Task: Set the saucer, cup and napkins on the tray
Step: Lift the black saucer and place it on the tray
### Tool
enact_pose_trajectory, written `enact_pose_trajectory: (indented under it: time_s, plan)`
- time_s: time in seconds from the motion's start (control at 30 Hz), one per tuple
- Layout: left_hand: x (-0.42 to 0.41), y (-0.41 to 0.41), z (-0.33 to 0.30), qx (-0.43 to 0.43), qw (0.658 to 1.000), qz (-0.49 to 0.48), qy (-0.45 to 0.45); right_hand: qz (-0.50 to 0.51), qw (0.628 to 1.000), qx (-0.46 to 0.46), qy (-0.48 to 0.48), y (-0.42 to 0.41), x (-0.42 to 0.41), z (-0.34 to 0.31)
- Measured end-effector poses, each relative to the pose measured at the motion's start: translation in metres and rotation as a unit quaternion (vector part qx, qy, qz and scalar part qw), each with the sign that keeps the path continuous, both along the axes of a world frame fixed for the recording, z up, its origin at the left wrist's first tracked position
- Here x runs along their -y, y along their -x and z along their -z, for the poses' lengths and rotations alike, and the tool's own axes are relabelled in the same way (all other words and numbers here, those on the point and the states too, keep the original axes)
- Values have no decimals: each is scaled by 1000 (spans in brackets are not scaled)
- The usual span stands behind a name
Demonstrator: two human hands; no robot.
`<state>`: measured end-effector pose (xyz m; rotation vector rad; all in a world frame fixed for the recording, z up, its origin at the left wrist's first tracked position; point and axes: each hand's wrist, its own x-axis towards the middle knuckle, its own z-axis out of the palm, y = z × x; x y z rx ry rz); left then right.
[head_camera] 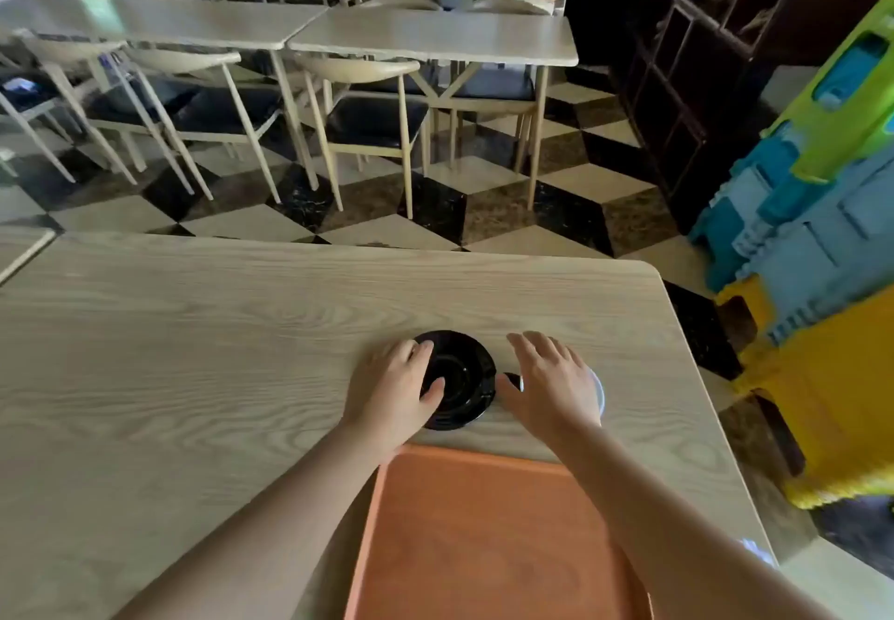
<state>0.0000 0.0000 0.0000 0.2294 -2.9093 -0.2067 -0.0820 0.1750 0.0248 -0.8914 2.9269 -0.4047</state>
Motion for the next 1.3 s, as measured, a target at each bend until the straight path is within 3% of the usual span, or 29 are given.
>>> enact_pose_trajectory:
  time_s: [0.13,0.37,0.6,0.7,0.83,1.0,1.13,1.3]
  plan:
    - [20,23,27,26,999,-18,42,-14,1000,2,-21,28,23,28]
    - [40,35,72,105,991,-74,36,-41,991,41,-118,63,51,66]
    - [46,30,78,111,990,-84,-25,-59,979,82,-177,74,64,70]
    - [46,28,77,117,980,-104,-120,-55,981,80,-169,71,68,67]
    - [41,21,73,70,945,-131,-292,-34,983,107,-147,65,72,66]
    - [45,0,59,39,840,-208,-500,-21,991,126,-49,62,81,66]
    - [46,-25,40,-20,786,-219,-578,-1,985,139,102,46,72,46]
    - [36,-59,27,-64,771,-229,-591,39,960,184,206,1,36,24]
